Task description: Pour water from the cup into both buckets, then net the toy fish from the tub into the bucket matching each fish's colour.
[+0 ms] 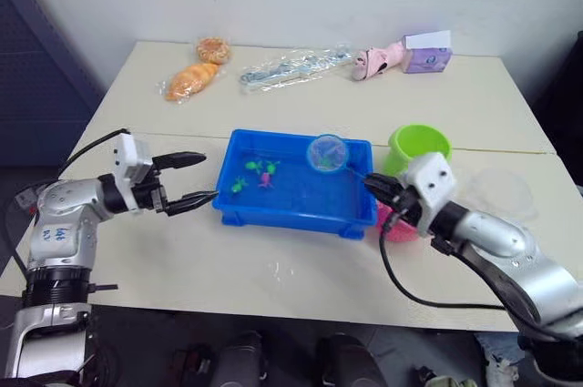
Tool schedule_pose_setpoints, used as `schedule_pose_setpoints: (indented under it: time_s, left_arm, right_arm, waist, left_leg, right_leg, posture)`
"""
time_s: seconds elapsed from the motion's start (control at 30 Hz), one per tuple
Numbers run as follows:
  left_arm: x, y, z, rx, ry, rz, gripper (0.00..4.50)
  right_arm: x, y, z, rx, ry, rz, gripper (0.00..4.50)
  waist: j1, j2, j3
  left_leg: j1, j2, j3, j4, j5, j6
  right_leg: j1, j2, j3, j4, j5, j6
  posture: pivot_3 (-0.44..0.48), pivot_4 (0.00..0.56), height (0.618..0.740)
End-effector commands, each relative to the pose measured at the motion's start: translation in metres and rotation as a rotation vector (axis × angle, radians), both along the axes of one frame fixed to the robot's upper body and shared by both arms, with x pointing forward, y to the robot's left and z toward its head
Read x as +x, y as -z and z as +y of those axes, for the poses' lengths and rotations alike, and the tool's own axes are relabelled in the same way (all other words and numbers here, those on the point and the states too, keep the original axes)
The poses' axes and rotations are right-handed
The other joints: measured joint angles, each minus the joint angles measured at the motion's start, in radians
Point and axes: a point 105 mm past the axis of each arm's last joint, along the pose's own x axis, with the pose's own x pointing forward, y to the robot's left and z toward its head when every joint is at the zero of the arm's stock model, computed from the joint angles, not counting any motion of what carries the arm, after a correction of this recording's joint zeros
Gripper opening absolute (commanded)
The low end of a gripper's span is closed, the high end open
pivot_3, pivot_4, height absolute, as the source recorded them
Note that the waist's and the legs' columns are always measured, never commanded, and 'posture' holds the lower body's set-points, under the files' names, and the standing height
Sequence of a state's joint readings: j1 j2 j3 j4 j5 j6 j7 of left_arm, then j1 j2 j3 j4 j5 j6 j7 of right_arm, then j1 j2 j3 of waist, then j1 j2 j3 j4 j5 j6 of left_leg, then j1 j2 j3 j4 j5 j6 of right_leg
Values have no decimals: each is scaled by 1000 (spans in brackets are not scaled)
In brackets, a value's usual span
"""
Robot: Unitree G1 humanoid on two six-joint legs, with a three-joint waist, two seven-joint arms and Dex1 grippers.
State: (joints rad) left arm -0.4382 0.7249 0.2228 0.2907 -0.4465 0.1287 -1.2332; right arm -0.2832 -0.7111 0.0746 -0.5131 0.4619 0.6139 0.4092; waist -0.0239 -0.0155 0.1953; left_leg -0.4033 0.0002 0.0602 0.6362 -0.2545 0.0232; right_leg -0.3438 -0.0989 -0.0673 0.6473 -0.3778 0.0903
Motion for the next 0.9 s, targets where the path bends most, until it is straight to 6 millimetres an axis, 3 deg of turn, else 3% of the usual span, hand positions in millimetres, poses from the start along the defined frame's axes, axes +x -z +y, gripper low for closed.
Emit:
schedule_pose_setpoints:
  time_s: [0.03,0.13,0.3,0.43,0.73,0.9]
  left_arm:
    - [-6,-11,9,11,-29,-53,4470]
    - [-10,-9,9,18,-31,-50,4470]
    - [-13,-9,7,19,-44,-50,4470]
    - [-14,-7,4,19,-50,-48,4470]
    - [-15,-5,0,17,-52,-40,4470]
    - [-16,-5,-1,17,-49,-37,4470]
  right_arm:
    - [11,6,10,-69,-33,69,0]
    - [23,10,23,-112,-55,141,0]
    - [38,2,54,-154,-171,64,0]
    - [55,-1,74,-116,-166,36,0]
    - [79,14,78,-214,-96,-4,0]
    - [81,21,74,-248,-84,-15,0]
  waist:
    - [1,0,0]
    - [-4,0,0]
    - [-6,0,0]
    - [-8,0,0]
    - [-6,0,0]
    - [-7,0,0]
  left_leg:
    - [0,-1,0,0,0,0]
    - [-1,-1,0,0,-1,1]
    - [-2,-2,1,-1,-1,1]
    - [-2,-2,2,0,-1,1]
    - [-3,-3,2,0,-1,1]
    - [-3,-3,3,0,-1,1]
  right_leg:
    - [0,-1,0,0,0,0]
    - [-1,-2,0,0,0,0]
    - [-4,-2,0,7,0,0]
    - [-5,-2,0,8,0,0]
    - [-7,-3,0,11,0,0]
    - [-8,-3,1,12,0,0]
  posture:
    - [0,150,740]
    - [0,150,740]
    - [0,150,740]
    - [0,150,740]
    - [0,150,740]
    - [0,150,740]
